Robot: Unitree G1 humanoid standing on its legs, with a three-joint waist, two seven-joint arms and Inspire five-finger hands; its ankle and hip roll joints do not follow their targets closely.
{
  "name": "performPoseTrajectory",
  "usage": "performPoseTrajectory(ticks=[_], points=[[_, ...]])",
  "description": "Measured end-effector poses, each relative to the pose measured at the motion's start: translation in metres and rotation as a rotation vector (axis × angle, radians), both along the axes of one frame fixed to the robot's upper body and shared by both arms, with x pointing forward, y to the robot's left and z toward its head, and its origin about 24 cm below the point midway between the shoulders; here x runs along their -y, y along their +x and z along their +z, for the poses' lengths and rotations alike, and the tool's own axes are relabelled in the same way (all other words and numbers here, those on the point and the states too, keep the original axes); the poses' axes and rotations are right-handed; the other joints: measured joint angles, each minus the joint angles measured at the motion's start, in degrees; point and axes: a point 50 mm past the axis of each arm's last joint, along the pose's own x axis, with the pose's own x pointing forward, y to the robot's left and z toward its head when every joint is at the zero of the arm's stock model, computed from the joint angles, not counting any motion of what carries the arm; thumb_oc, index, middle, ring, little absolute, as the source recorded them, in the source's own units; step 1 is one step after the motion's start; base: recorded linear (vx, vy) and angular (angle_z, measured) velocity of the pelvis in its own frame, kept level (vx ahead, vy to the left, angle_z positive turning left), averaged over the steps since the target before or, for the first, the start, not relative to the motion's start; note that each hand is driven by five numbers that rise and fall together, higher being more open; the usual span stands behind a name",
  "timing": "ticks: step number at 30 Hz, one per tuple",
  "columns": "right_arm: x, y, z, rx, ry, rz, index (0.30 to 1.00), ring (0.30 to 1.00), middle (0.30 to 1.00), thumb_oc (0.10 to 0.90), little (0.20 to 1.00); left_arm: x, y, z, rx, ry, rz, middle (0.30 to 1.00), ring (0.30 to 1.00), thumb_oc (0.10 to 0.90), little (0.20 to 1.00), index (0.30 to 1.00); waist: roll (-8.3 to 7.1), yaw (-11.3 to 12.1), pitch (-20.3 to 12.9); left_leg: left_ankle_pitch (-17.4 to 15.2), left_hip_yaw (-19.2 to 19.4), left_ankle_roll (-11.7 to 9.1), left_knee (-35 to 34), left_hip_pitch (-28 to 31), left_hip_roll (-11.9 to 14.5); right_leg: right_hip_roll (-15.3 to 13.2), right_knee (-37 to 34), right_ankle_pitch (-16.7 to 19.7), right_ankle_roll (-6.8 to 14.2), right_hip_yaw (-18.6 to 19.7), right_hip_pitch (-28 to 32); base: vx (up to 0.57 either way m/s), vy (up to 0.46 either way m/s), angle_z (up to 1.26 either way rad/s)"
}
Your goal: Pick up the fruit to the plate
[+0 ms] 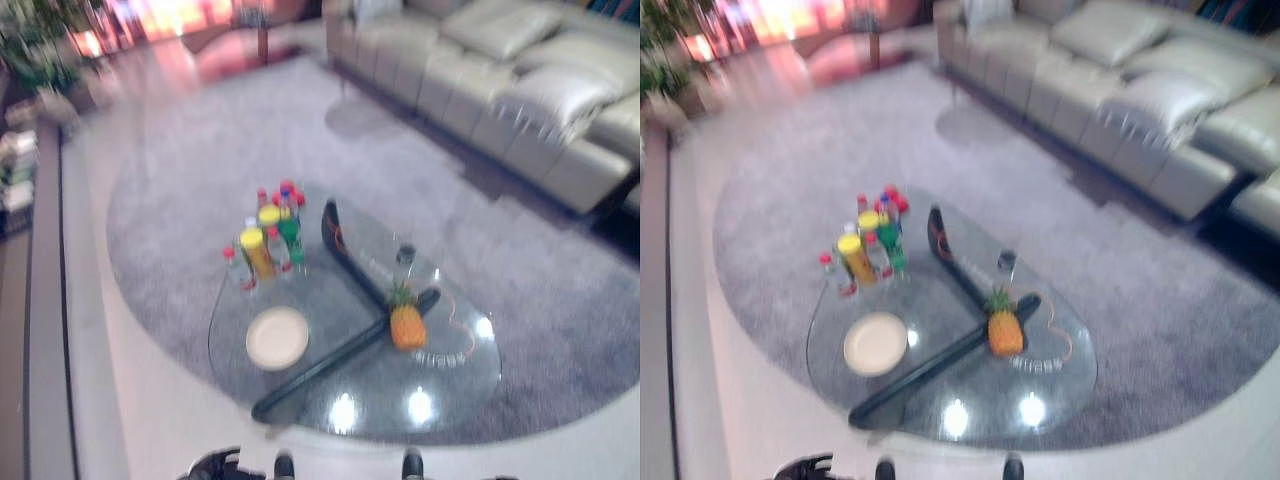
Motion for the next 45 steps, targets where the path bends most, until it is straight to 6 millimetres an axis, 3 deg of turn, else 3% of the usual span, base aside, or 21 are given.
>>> performPoseTrajectory(ticks=[4,8,14,22,26,33,39,45], points=[[-0.003,0.031,0.009,0.072,-0.009,0.049,0.9,0.9,0.9,0.8,0.9,0.001,0.019,0.007,0.061,-0.015,0.029,0.9,0.9,0.8,0.9,0.9,0.35,0.0,5.2,0.5,-0.3,0.4,0.0,-2.4,-0.2,-0.1,-0.3,0.7,0.0,0.0,-2.4,-0.07,0.024,0.02],[-0.006,0.048,0.015,0.121,-0.015,0.084,0.9,0.9,0.9,0.8,0.9,0.001,0.027,0.011,0.097,-0.035,0.067,0.9,0.9,0.8,0.9,0.9,0.32,0.4,7.0,0.7,-0.4,0.3,0.0,-4.6,-0.2,-0.1,-0.3,0.9,-0.1,0.1,-4.6,-0.06,0.001,-0.01],[-0.001,0.109,0.052,0.458,-0.056,0.001,0.9,0.9,0.9,0.8,0.9,0.007,0.083,0.038,0.278,-0.125,0.127,0.9,0.9,0.8,0.9,0.9,-1.02,1.2,15.0,1.1,-0.3,0.3,1.9,-8.9,-0.4,-0.3,0.1,2.5,-0.2,1.1,-8.6,-0.1,-0.016,-0.05],[-0.003,0.16,0.099,0.838,-0.112,-0.101,0.9,0.9,0.9,0.8,0.9,0.012,0.13,0.076,0.548,-0.277,0.275,0.9,0.9,0.8,0.9,0.9,-1.79,0.6,15.9,1.0,-1.2,0.7,5.7,-16.7,-0.7,-0.7,4.0,2.0,-0.4,1.5,-16.2,-0.08,-0.026,0.02],[-0.005,0.172,0.112,0.924,-0.147,-0.132,0.9,0.9,0.9,0.8,0.9,0.008,0.143,0.089,0.64,-0.29,0.361,0.9,0.9,0.8,0.9,0.9,-1.8,-0.1,15.9,0.7,-1.6,1.1,9.3,-22.4,-1.2,-1.7,10.4,-0.2,-0.3,2.2,-23.1,-0.04,-0.022,0.05],[-0.005,0.178,0.119,0.953,-0.154,-0.143,0.9,0.9,0.9,0.8,0.9,0.003,0.144,0.093,0.679,-0.245,0.42,0.9,0.9,0.8,0.9,0.9,-2.19,-0.2,16.2,-0.8,-2.2,1.7,15.7,-29.9,-1.8,-2.9,20.1,-3.3,-0.6,4.4,-32.6,-0.01,-0.017,0.0],[-0.005,0.184,0.127,0.984,-0.155,-0.139,0.9,0.9,0.9,0.8,0.9,0.001,0.148,0.098,0.712,-0.229,0.441,0.9,0.9,0.8,0.9,0.9,-2.37,-0.1,16.3,-1.5,-3.4,1.4,18.8,-34.4,-1.9,-2.9,23.2,-3.5,-1.0,4.8,-36.9,0.0,0.0,0.0],[-0.005,0.189,0.131,1.006,-0.138,-0.163,0.9,0.9,0.9,0.8,0.9,0.002,0.149,0.1,0.723,-0.223,0.462,0.9,0.9,0.8,0.9,0.9,-2.47,-0.1,16.4,-1.3,-4.4,1.6,18.9,-35.3,-2.1,-2.8,23.6,-3.7,-1.2,4.7,-37.9,0.0,-0.006,0.0]])
